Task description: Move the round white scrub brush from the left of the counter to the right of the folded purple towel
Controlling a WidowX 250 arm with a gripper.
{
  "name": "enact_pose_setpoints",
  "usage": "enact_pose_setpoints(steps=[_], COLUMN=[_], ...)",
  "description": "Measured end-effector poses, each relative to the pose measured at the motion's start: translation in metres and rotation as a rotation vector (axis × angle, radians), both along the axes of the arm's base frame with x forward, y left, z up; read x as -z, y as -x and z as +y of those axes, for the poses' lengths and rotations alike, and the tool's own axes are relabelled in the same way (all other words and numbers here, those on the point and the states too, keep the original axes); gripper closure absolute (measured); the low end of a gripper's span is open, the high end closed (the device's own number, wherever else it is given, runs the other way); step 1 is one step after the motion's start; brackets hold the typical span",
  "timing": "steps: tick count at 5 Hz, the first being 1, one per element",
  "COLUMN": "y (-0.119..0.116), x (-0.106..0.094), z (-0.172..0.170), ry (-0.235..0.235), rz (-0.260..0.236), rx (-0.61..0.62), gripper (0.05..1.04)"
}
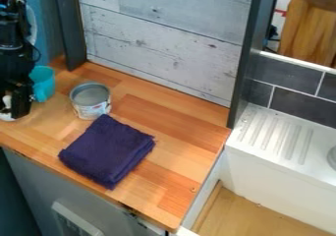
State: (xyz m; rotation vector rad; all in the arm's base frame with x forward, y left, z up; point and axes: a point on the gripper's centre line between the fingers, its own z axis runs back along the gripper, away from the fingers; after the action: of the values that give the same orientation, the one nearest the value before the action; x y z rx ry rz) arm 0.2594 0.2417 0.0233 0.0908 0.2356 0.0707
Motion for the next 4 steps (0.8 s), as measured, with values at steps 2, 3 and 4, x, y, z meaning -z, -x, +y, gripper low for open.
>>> enact_pose_setpoints(steps=[2, 3, 4], y=[-0.0012, -0.0014, 0.0000], x=[-0.0015, -0.0023, -0.0031], z=[0.0011, 0.0004, 0.0015], ry=[-0.009, 0.001, 0.007], rz=[-0.010, -0.016, -0.023], rx=[-0.002, -0.003, -0.017], gripper=[0.507, 0.713, 0.815])
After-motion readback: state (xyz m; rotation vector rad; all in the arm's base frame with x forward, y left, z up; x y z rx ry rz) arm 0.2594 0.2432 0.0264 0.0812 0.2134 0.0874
